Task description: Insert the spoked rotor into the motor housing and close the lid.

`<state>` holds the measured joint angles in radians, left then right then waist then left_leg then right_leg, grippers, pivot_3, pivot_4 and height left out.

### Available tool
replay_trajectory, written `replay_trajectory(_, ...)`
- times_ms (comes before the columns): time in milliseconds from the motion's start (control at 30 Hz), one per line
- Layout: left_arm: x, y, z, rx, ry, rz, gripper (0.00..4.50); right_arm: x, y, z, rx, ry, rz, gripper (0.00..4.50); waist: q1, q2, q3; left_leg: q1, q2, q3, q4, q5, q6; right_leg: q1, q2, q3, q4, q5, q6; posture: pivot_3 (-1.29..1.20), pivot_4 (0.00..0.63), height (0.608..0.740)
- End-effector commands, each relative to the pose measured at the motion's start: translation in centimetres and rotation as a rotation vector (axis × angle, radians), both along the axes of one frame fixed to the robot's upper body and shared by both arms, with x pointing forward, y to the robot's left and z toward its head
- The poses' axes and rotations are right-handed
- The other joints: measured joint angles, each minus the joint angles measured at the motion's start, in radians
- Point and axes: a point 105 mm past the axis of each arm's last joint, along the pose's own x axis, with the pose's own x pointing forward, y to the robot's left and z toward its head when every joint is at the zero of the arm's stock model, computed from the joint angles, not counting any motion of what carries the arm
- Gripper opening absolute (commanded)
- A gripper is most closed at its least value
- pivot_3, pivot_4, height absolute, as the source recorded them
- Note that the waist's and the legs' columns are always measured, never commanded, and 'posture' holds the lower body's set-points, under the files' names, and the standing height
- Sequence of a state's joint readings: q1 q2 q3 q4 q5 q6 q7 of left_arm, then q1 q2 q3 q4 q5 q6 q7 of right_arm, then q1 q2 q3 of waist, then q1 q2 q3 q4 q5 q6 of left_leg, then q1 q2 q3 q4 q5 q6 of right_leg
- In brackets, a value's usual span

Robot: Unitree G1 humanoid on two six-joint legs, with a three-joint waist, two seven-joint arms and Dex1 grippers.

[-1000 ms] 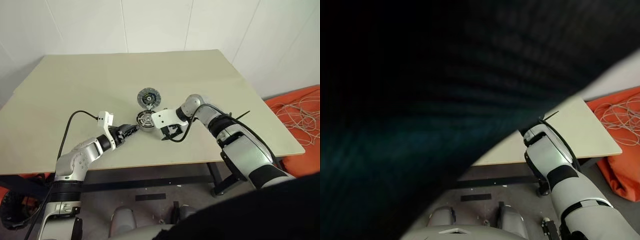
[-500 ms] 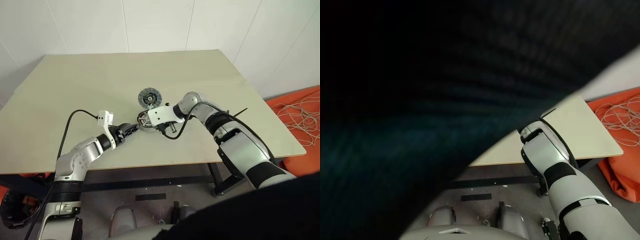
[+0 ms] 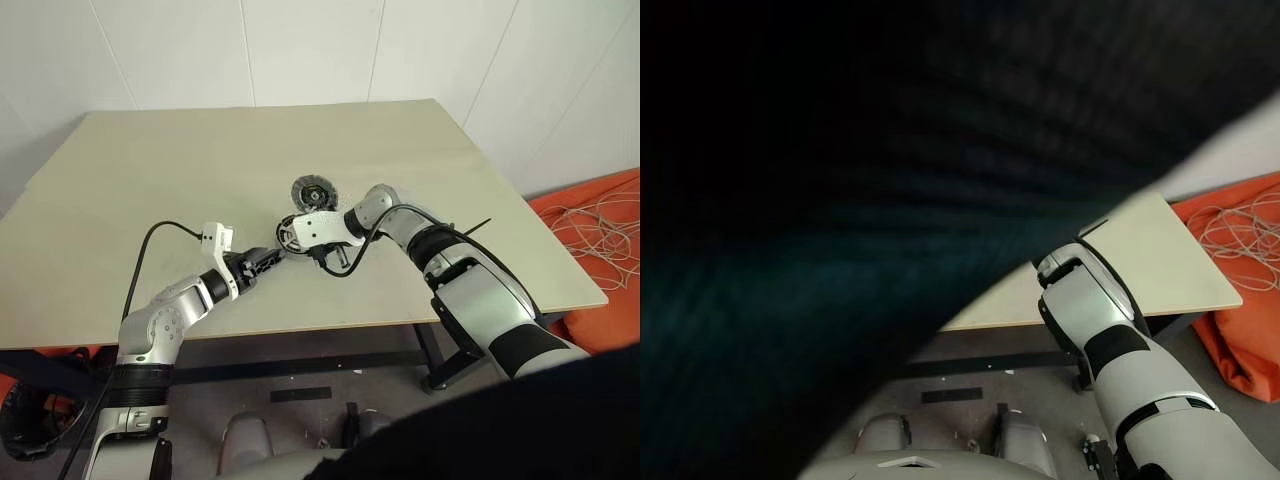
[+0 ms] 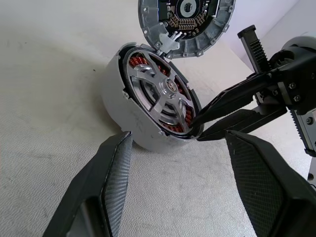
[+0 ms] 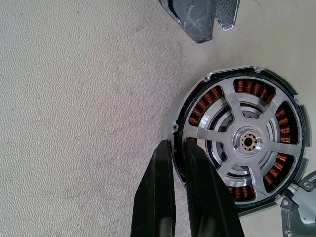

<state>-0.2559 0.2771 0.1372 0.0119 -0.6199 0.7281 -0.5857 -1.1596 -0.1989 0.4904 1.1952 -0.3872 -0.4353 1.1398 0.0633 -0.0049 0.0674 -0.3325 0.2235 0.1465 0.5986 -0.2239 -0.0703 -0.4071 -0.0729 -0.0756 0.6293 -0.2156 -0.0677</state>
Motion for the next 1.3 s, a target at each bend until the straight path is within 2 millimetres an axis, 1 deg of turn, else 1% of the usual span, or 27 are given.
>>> replay_trajectory(33,0.1,-0.3,1.2,-0.005,-0.049,-0.011,3.19,0.2,0.3,1.4,0.048,-0.016,0.008,0.02,0.000,0.000,0.000,0.000,0.000,0.000,0.000,0.000,0.000,0.000,0.000,0.000,0.000,0.000,0.000,0.00,0.000,0.740)
replay_trajectory(167,0.0,-0.4,1.1,-0.007,-0.046,-0.009,3.19,-0.5,0.6,1.9,0.106,0.080,0.009,0.02,0.002,0.000,0.000,-0.001,0.000,0.000,0.000,0.000,0.001,0.000,0.000,0.000,-0.001,0.000,0.000,0.00,0.000,0.740)
replay_trajectory(267,-0.1,-0.4,0.9,-0.008,-0.042,-0.008,3.19,-0.8,1.2,2.7,0.185,0.183,-0.050,0.02,0.003,0.000,0.000,-0.003,0.000,0.000,0.000,-0.001,0.002,-0.001,0.000,0.000,-0.003,0.000,0.000,0.00,0.000,0.740)
replay_trajectory(467,-0.3,-0.6,0.6,-0.010,-0.035,-0.014,3.19,-1.8,1.3,3.5,0.216,0.263,-0.084,0.02,0.006,0.000,0.000,-0.004,0.000,0.000,0.000,-0.002,0.003,-0.001,0.000,-0.001,-0.004,0.000,0.000,0.00,0.000,0.740)
replay_trajectory(600,-0.3,-0.8,0.6,-0.010,-0.034,-0.018,3.19,-1.8,1.1,3.7,0.223,0.286,-0.143,0.02,0.007,0.000,0.000,-0.004,0.000,0.000,0.000,-0.001,0.003,-0.001,0.000,-0.001,-0.003,0.000,0.000,0.00,0.000,0.740)
replay_trajectory(700,-0.4,-0.8,0.5,-0.008,-0.034,-0.021,3.19,-1.8,0.1,3.3,0.182,0.254,-0.166,0.02,0.008,0.000,0.000,-0.003,0.000,0.000,0.000,-0.001,0.002,-0.001,0.000,-0.001,-0.003,0.000,0.000,0.00,0.000,0.740)
replay_trajectory(800,-0.5,-0.8,0.4,-0.004,-0.031,-0.023,3.19,-0.5,-1.6,2.7,0.087,0.080,-0.177,0.02,0.010,0.000,0.000,-0.003,0.000,0.000,0.000,0.001,-0.001,-0.001,0.000,-0.001,-0.003,0.000,0.000,0.00,0.000,0.740)
replay_trajectory(833,-0.5,-0.8,0.4,-0.003,-0.030,-0.024,3.19,-0.4,-2.1,2.5,0.062,0.052,-0.174,0.02,0.011,0.000,0.000,-0.003,0.000,0.000,0.000,0.001,-0.001,0.000,0.000,-0.001,-0.003,0.000,0.000,0.00,0.000,0.740)
replay_trajectory(900,-0.6,-0.8,0.3,0.000,-0.027,-0.023,3.19,-0.6,-2.6,2.3,0.040,0.060,-0.171,0.02,0.011,0.000,0.000,-0.002,0.000,0.000,0.000,0.001,-0.001,0.000,0.000,-0.001,-0.003,0.000,0.000,0.00,0.000,0.740)
replay_trajectory(1067,-0.5,-0.7,0.3,0.003,-0.028,-0.021,3.19,-1.0,-2.4,2.2,0.052,0.073,-0.164,0.02,0.008,0.000,0.000,-0.002,0.000,0.000,0.000,0.001,-0.001,0.000,0.000,-0.001,-0.003,0.000,0.000,0.00,0.000,0.740)
replay_trajectory(1133,-0.5,-0.7,0.3,0.005,-0.029,-0.022,3.19,-1.4,-2.1,2.3,0.057,0.069,-0.136,0.02,0.008,0.000,0.000,-0.002,0.000,0.000,0.000,0.001,-0.001,0.000,0.000,-0.001,-0.003,0.000,0.000,0.00,0.000,0.740)
replay_trajectory(1300,-0.5,-0.5,0.3,0.006,-0.029,-0.020,3.19,-3.4,-1.1,2.9,0.085,0.075,-0.030,0.02,0.009,0.000,0.000,-0.003,0.000,0.000,0.000,0.001,-0.001,0.000,0.000,-0.001,-0.003,0.000,0.000,0.00,0.000,0.740)
